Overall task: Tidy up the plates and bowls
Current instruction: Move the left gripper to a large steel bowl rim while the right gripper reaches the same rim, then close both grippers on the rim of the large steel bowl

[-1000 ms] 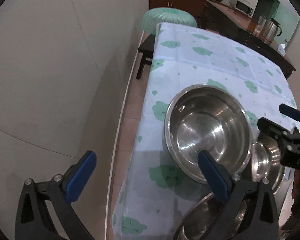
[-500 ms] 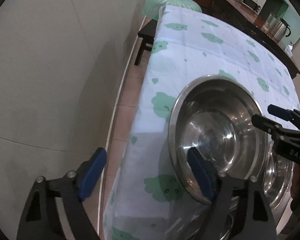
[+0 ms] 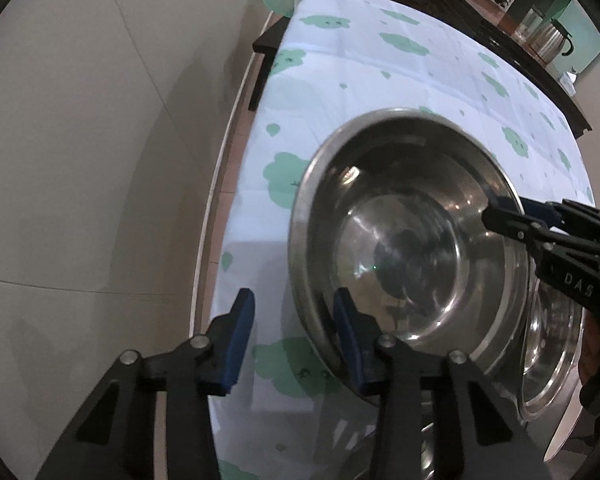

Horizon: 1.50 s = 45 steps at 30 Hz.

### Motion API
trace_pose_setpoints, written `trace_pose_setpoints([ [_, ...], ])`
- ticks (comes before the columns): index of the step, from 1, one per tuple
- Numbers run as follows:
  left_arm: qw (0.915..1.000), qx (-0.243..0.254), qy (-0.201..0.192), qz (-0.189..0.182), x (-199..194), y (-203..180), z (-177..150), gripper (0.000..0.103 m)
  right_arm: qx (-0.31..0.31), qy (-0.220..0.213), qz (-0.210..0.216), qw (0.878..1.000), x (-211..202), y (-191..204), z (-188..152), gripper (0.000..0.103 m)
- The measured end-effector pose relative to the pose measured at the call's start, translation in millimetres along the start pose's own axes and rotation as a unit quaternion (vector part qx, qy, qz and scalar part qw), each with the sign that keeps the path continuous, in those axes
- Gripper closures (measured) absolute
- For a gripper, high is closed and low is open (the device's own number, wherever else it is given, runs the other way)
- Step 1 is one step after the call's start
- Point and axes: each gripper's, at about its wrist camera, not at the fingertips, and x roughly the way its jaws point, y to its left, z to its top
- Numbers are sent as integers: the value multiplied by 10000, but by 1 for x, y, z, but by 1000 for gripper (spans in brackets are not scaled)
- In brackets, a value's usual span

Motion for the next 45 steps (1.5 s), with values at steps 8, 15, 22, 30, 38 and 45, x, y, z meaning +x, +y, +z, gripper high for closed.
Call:
trace_pose_setpoints([
  [8, 9999, 92, -18, -96, -2, -7, 0, 88, -47, 89, 194, 9998, 2, 2, -2, 88],
  [15, 9999, 39, -30, -159, -3, -3, 0, 89, -15, 115, 292, 9995, 0, 1, -3, 89],
  [22, 9999, -7, -58, -157, -7, -1, -1, 90, 20, 83, 322, 9994, -1, 1, -3, 89],
  [30, 9998, -64, -149, -93, -18, 4, 3, 90, 5, 22, 361, 9993, -8, 5, 3, 89],
  [38, 9996, -54, -266, 5, -33, 4, 3, 90, -16, -67, 372, 9993, -19, 7, 5, 89],
  [45, 9993, -46, -375, 83, -53, 4, 5, 91, -59, -173, 360, 9992, -38, 11, 5, 89],
])
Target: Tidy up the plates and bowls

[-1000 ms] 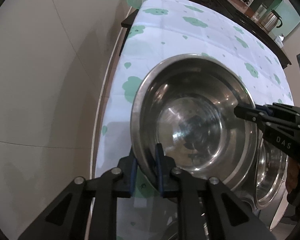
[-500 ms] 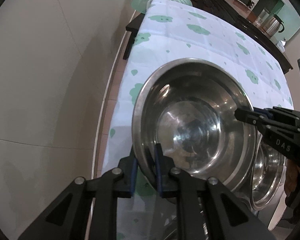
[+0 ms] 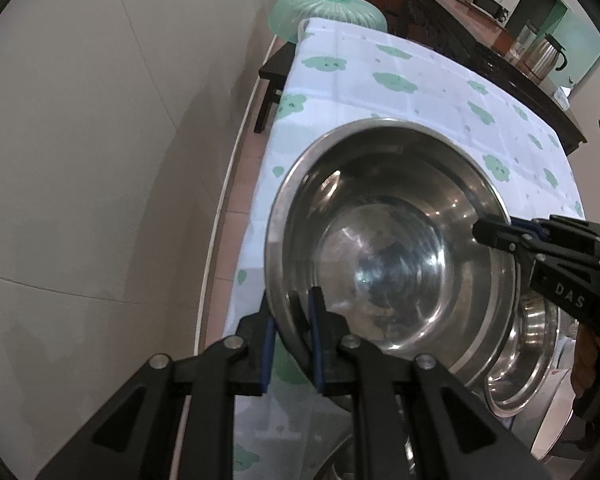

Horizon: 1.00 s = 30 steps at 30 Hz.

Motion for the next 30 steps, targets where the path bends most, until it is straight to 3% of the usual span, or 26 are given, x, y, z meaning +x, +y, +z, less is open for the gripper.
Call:
trace_pose_setpoints([
  [19, 9996, -45, -227, 185, -39, -12, -22, 91, -125, -174, 44, 9998, -43, 13, -24, 89],
  [30, 9991, -141, -273, 289, -54, -22, -54, 91, -285, -198, 143, 9993, -59, 19, -51, 89],
])
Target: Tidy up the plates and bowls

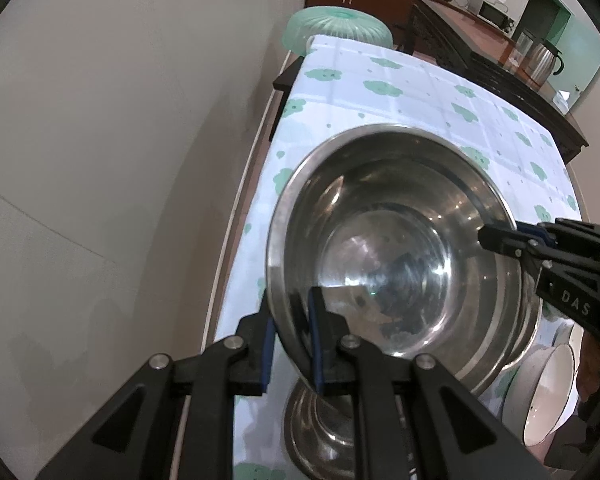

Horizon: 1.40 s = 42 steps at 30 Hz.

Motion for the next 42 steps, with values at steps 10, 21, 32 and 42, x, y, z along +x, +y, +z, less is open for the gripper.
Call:
trace_pose_setpoints([
  [10, 10000, 36, -44, -52, -12, 4, -20, 91, 32, 31, -72, 10000, -12, 18, -24, 89],
  [21, 9993, 314, -37, -179, -20, 6, -40, 91, 266, 47, -252, 9993, -24, 32, -54, 88],
  [32, 9981, 545, 49, -275, -23, 5, -63, 91, 537, 124, -381, 9978, -28, 45, -86, 88],
  [42, 9973, 648, 87, -319, -25, 5, -77, 91, 655, 203, -420, 9968, -27, 55, -106, 87],
])
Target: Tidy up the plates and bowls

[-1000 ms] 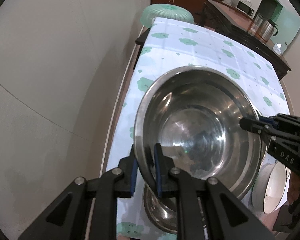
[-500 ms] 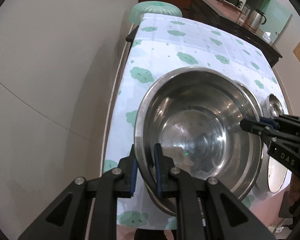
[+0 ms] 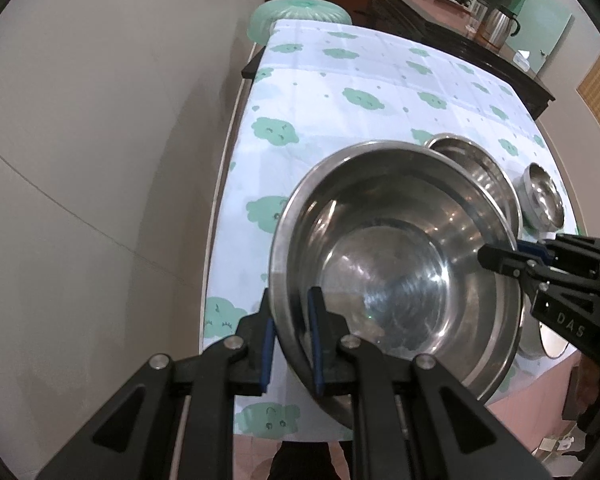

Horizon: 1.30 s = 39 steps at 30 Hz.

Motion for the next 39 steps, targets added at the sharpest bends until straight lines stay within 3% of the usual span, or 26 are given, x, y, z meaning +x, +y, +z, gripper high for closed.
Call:
trace_pose_setpoints([
  [39, 9988, 187, 448, -12, 32, -6, -21, 91, 149, 469, -114, 9987, 29, 2, -21, 87],
])
